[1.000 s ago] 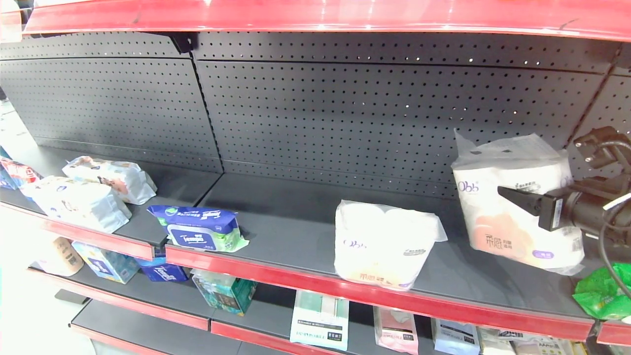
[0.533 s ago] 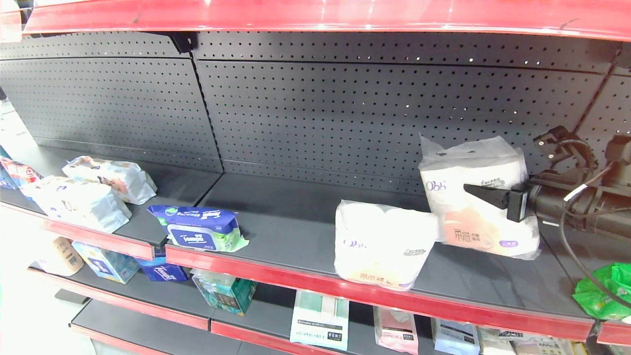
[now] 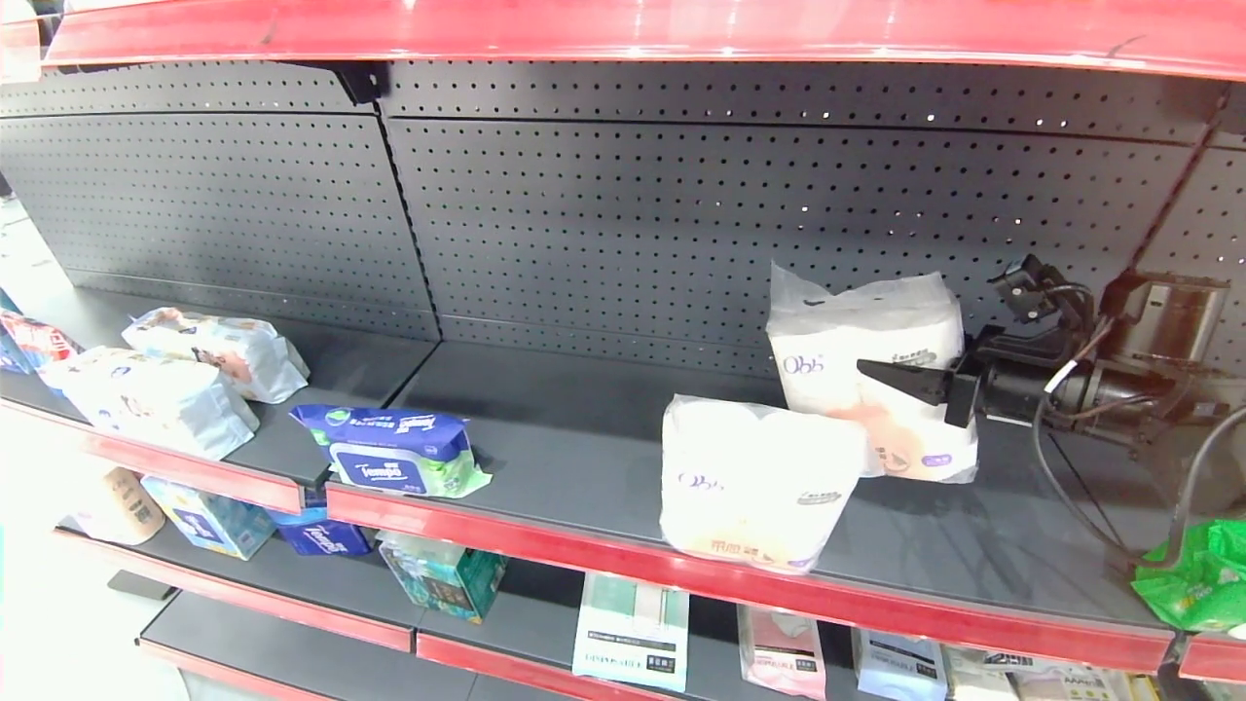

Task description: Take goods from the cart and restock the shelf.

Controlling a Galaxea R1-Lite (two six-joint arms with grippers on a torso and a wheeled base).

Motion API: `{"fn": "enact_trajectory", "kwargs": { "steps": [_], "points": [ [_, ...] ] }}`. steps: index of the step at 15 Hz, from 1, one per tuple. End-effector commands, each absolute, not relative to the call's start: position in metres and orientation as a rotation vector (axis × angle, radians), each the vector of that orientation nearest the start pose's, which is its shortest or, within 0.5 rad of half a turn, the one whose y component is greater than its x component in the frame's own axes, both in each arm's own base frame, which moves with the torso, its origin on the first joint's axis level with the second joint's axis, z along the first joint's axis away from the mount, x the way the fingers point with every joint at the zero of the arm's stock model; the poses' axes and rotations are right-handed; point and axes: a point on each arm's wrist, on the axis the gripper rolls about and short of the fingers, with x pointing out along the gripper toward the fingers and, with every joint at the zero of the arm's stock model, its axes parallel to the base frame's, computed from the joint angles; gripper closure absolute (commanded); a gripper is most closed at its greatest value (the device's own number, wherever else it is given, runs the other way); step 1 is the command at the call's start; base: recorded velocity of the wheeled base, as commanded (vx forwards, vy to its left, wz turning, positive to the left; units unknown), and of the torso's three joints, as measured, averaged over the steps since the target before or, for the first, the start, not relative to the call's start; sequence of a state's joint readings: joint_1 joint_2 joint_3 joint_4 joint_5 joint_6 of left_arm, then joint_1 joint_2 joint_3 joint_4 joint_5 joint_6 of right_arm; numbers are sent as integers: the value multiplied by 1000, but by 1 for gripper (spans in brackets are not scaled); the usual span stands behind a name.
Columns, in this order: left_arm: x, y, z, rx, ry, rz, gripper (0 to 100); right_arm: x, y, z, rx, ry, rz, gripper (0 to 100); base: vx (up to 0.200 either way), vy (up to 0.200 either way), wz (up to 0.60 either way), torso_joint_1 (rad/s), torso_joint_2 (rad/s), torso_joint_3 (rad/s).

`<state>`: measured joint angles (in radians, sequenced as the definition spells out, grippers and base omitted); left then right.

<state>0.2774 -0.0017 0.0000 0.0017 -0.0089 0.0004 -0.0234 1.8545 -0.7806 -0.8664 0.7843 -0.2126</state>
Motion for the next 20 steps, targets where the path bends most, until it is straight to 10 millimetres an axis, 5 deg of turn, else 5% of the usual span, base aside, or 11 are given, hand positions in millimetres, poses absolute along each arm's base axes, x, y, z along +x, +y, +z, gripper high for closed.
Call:
{"fn": "enact_trajectory", "kwargs": {
  "steps": [1,7,10,15,20],
  "points": [
    [-22,-6,75,0,2,270,0,342,11,138,-113,115,802,100,0,0,0,0,0,0],
    [-22,-6,75,0,2,270,0,365,32,105,-132,71,918,100,0,0,0,0,0,0],
    [-22,-6,75,0,2,270,0,370,19,77,-170,84,978,100,0,0,0,0,0,0],
    [-22,-6,75,0,2,270,0,371,-11,60,-216,41,1041,100,0,0,0,0,0,0],
    [-22,-6,75,0,2,268,0,388,4,55,-229,11,1102,100,0,0,0,0,0,0]
  ]
}}
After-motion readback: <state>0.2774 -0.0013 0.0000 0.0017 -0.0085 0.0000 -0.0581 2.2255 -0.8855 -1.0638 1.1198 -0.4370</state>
